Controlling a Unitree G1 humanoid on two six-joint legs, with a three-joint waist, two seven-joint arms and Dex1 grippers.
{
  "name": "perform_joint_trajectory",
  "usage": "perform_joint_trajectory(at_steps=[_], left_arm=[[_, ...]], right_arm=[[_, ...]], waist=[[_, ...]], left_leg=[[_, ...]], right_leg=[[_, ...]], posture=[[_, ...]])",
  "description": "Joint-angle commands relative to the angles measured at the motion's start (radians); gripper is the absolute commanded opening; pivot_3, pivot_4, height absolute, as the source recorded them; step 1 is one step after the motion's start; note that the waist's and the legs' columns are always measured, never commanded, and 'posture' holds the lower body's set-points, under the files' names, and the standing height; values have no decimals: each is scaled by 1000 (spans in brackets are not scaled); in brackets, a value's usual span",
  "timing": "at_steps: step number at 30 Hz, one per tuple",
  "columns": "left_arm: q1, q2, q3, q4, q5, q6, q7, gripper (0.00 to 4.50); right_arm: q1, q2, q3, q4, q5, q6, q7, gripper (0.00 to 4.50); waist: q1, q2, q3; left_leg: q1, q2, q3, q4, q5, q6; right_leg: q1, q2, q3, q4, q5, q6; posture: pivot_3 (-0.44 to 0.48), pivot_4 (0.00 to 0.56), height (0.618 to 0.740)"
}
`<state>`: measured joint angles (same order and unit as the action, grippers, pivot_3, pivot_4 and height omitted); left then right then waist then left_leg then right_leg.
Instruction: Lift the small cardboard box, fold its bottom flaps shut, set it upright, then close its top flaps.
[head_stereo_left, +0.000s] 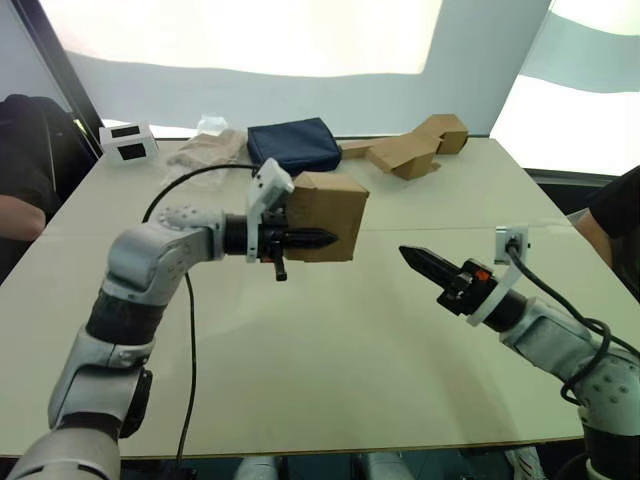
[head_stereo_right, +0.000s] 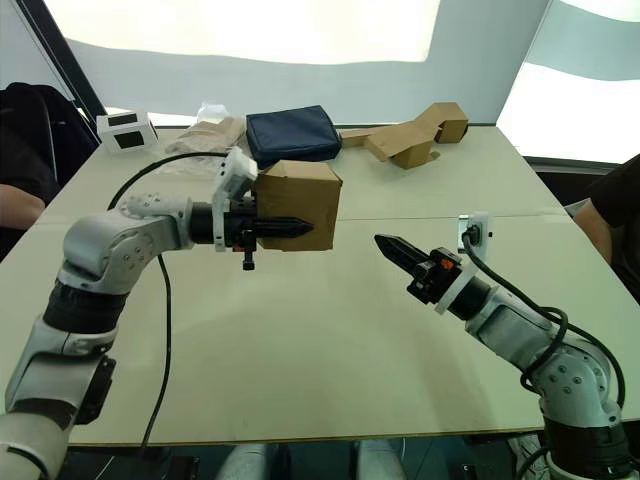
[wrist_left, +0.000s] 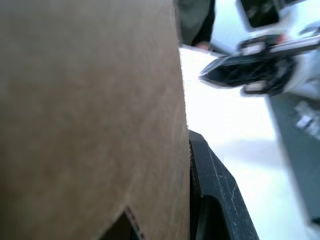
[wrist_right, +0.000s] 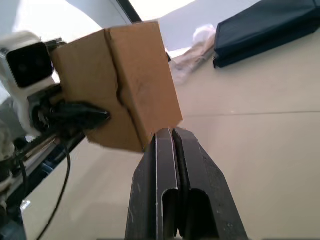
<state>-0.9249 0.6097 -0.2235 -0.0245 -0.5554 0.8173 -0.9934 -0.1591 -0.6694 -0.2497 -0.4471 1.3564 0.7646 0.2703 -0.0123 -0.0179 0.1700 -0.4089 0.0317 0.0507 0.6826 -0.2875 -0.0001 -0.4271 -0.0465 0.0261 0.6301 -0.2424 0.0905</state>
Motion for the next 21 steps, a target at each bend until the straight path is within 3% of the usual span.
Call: perform_joint_trajectory(at_steps=[1,10,15,19,21], left_arm=[[-135,52,-151,109,163,-119,-177,0],[-326,26,-462,314,513,-423,-477,0],[-341,8,-513,303,609,-513,-581,0],[-352,-24,-510,253,617,-474,-620,0],[-360,-37,-503,232,610,-435,-621,552]], right_arm=[[-4,-46,-30,-1,-46,9,67,9],[-32,-46,-15,70,-180,0,144,9],[-51,-26,-4,96,-233,0,168,9],[-54,-10,3,107,-282,-3,182,9],[-55,1,1,108,-294,-2,186,0]], waist=[[-2,0,0],[3,0,0],[1,0,0],[3,0,0],[4,0,0]], left_leg=[[0,0,0,0,0,0],[-2,0,1,-1,-1,2],[-3,0,1,-1,-1,2],[-3,0,1,-1,-1,2],[-3,0,0,0,-1,2]], right_leg=[[0,0,0,0,0,0],[-1,0,0,-2,0,0],[-3,1,0,-1,0,0],[-3,1,0,-1,0,0],[-3,0,0,-1,0,0]], posture=[[0,150,740],[0,150,740],[0,150,740],[0,150,740],[0,150,740]])
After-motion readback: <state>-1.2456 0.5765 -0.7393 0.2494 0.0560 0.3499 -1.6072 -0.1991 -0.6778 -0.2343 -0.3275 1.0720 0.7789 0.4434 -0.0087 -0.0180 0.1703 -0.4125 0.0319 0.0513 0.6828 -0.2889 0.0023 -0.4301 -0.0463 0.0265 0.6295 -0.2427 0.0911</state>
